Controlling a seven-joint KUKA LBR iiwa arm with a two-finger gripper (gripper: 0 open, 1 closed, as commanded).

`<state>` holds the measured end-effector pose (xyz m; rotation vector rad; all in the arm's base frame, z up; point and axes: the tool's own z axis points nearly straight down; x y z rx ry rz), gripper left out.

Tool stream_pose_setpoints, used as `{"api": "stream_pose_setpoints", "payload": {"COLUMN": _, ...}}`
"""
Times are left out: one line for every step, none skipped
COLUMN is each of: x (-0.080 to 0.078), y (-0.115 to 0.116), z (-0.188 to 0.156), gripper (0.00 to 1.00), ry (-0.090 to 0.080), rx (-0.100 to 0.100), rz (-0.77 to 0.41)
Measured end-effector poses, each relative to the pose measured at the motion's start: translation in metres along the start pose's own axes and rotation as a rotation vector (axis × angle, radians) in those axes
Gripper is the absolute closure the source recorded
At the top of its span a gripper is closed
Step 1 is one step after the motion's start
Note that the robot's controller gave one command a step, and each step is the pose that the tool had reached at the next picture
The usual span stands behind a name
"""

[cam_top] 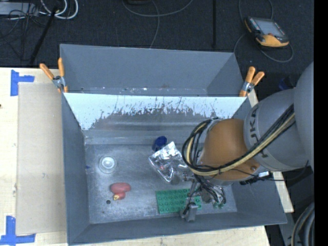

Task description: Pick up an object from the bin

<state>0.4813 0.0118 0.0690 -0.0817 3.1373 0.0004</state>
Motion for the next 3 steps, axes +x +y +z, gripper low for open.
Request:
{"api": "stream_pose_setpoints", "payload": {"x": -0.001, "y": 0.001, "z": 0.000, "gripper": 0.00, "ry": -0.003, "rx": 0.000, "rz": -0.003}}
{"api": "stream_pose_setpoints", "payload": {"x": -0.002, "y": 0.001, "z": -0.001, "gripper": 1.00, "ry": -0.004, "rx": 0.000, "rz": -0.005}}
{"api": "stream_pose_setpoints", "payload": {"x": -0.002, "y": 0.001, "z": -0.023, "gripper": 1.00, "ry": 0.002, "rx": 0.000, "rz": -0.009}}
